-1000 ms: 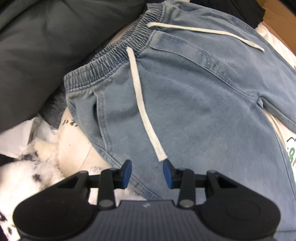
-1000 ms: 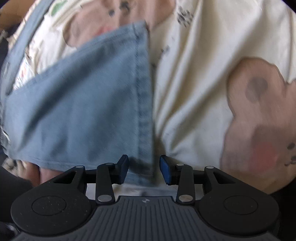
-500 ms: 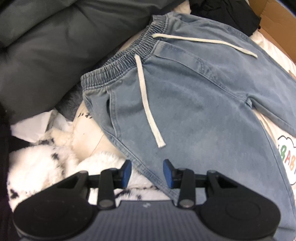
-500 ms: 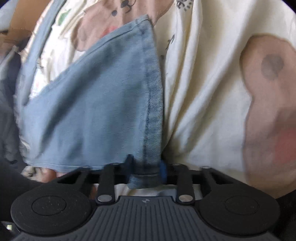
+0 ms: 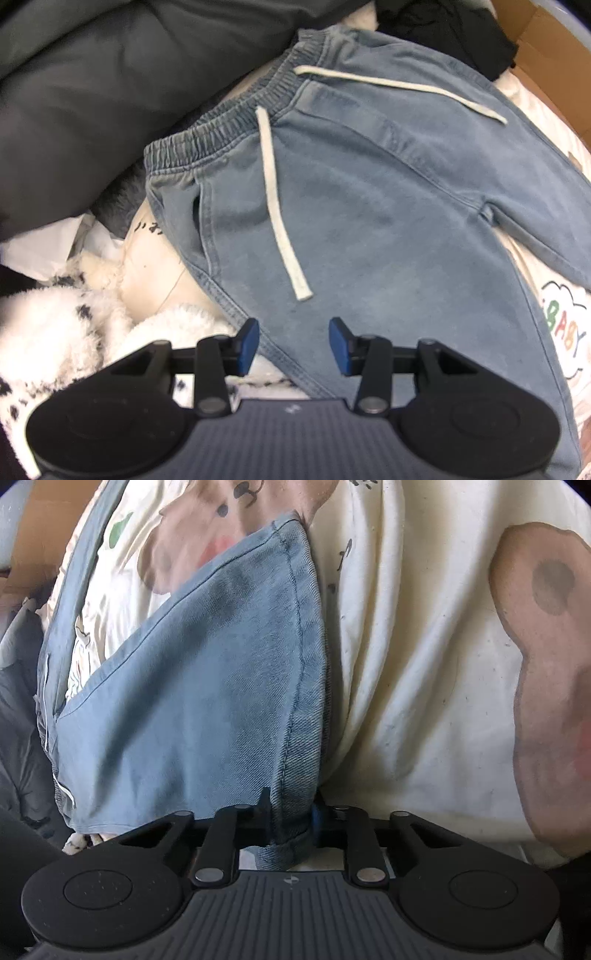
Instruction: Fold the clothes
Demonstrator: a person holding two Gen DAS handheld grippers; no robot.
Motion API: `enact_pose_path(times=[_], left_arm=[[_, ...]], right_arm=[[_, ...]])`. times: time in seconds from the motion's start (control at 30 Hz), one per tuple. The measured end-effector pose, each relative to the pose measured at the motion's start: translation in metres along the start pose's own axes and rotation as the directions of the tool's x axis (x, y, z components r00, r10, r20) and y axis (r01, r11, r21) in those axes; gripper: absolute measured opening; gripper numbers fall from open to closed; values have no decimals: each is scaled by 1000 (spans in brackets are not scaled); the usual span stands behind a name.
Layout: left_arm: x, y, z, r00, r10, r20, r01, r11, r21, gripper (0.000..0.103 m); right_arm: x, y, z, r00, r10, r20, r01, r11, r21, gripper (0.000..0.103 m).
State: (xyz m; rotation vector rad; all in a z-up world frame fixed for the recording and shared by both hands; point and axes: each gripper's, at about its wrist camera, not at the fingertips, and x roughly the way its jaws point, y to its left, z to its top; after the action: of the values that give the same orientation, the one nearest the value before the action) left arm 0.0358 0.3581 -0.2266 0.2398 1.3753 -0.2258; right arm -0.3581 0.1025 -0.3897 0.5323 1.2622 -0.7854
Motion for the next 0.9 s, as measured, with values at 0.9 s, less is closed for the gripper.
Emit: enact_pose_path(times=[0.9], left_arm=[[49,70,31,997,17,75,-5,989,-150,20]], right_arm=[[-13,28,-13,960,-278,-17,273,951,-144,15]])
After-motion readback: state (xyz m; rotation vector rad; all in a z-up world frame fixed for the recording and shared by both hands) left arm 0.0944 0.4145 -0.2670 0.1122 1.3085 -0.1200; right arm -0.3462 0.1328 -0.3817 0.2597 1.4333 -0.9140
